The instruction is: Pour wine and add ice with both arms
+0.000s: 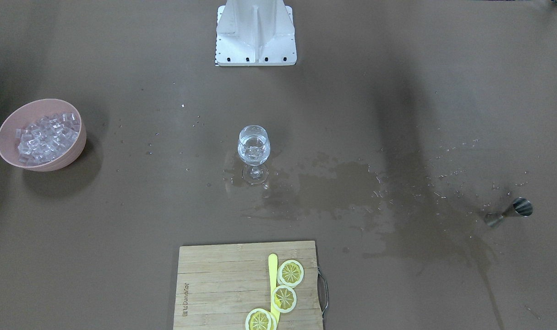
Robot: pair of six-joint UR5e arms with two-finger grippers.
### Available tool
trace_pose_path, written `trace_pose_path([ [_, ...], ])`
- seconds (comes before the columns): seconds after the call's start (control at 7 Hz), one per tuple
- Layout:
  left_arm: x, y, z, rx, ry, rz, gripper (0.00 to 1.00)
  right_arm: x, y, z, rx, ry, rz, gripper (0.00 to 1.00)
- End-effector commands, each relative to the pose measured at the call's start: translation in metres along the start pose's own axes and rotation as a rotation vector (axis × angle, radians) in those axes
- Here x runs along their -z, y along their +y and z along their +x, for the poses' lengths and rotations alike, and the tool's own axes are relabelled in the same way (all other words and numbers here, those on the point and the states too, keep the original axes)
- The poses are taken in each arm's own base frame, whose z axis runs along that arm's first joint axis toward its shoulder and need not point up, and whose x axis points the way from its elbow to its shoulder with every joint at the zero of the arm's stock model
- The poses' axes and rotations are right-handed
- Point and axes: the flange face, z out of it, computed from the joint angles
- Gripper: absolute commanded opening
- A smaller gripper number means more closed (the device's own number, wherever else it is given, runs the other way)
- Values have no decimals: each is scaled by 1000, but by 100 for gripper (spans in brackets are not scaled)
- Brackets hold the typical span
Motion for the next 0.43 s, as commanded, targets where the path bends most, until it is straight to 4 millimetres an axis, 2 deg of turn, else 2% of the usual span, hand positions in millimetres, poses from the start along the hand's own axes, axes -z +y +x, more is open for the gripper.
trace_pose_path([
  [0.0, 1, -1, 1, -2, -1, 2, 98, 5, -6, 1, 10, 51, 3, 100],
  [0.29, 1, -1, 1, -2, -1, 2, 98, 7, -6, 1, 15, 76, 4, 100],
])
